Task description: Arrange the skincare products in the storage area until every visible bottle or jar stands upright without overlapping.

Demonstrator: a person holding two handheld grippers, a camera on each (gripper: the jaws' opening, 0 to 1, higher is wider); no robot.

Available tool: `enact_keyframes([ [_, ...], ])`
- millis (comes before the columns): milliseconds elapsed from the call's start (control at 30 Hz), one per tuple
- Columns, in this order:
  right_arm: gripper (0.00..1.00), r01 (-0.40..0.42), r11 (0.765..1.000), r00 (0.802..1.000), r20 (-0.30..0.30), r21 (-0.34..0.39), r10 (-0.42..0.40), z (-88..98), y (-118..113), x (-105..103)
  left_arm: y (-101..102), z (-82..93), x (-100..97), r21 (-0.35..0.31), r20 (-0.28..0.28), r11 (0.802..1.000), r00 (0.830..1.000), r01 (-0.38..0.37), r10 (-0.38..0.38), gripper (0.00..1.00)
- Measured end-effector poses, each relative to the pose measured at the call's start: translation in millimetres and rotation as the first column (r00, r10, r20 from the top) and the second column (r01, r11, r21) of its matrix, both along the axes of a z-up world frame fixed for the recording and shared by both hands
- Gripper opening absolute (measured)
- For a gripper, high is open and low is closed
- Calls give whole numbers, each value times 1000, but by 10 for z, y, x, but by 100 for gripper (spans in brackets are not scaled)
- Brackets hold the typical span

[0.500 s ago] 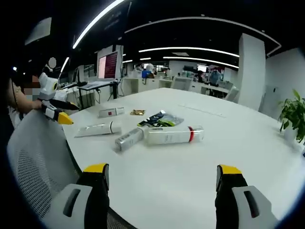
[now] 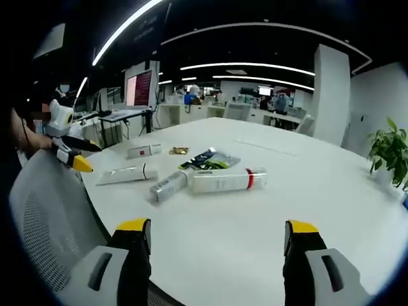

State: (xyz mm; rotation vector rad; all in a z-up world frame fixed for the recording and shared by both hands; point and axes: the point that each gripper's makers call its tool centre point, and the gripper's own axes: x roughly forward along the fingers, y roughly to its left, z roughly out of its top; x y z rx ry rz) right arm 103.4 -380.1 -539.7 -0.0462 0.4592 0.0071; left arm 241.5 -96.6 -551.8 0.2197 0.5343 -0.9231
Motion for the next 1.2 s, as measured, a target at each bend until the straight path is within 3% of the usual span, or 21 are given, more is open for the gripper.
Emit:
enact_keyframes([
  [367,99,17,1000,999,-37,11,-17,-65,-18,-15,29,-4,28,-8,-5,1000,1000,-26,25,85],
  [733,99,26,1000,997,-73,-6,-26,-103,-61,-70,-5,32,-8,-12,-4,1000,1000,-21,21,85],
  [833,99,31,999,997,-74,-13,-32,-85,-66,-80,-127,194,-15,-142,10,990,1000,-15,16,95],
  [867,99,29,999,997,-72,-17,-30,-83,-71,-80,-122,198,-6,-148,9,989,1000,-21,23,98],
  [967,99,40,999,997,-70,-10,-41,-73,-100,-78,-81,134,-26,-78,-15,997,1000,-27,26,96],
  [1200,99,43,999,996,-80,-20,-44,-79,-111,-84,-86,141,-26,-84,-8,996,1000,-20,20,90],
])
